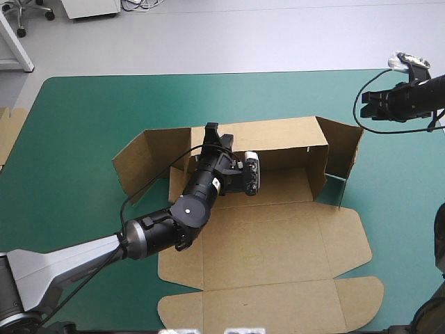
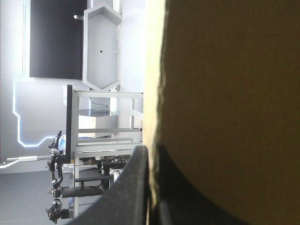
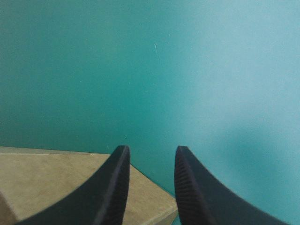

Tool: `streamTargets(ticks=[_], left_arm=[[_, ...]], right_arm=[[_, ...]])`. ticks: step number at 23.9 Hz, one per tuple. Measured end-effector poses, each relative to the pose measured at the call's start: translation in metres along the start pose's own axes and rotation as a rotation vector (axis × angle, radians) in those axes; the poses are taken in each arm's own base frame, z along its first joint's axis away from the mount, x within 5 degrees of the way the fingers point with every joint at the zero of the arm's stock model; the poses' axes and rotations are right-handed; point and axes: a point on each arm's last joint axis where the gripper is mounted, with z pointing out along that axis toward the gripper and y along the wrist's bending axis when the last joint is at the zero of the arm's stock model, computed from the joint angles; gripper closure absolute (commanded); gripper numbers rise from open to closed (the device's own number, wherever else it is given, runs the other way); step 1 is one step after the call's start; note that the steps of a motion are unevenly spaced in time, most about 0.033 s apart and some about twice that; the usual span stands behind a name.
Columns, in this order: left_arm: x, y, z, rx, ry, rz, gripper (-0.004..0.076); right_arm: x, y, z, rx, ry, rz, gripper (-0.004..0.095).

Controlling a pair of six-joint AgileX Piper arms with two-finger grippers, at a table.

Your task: Fold the box

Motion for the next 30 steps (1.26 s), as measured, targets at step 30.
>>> streamTargets(ticks=[30], left_arm=[[0.001, 0.000, 0.000, -0.007, 0.012, 0.002, 0.0734]], right_arm=[[0.131, 0.041, 0.037, -0.135, 0.003, -0.402, 0.0628]])
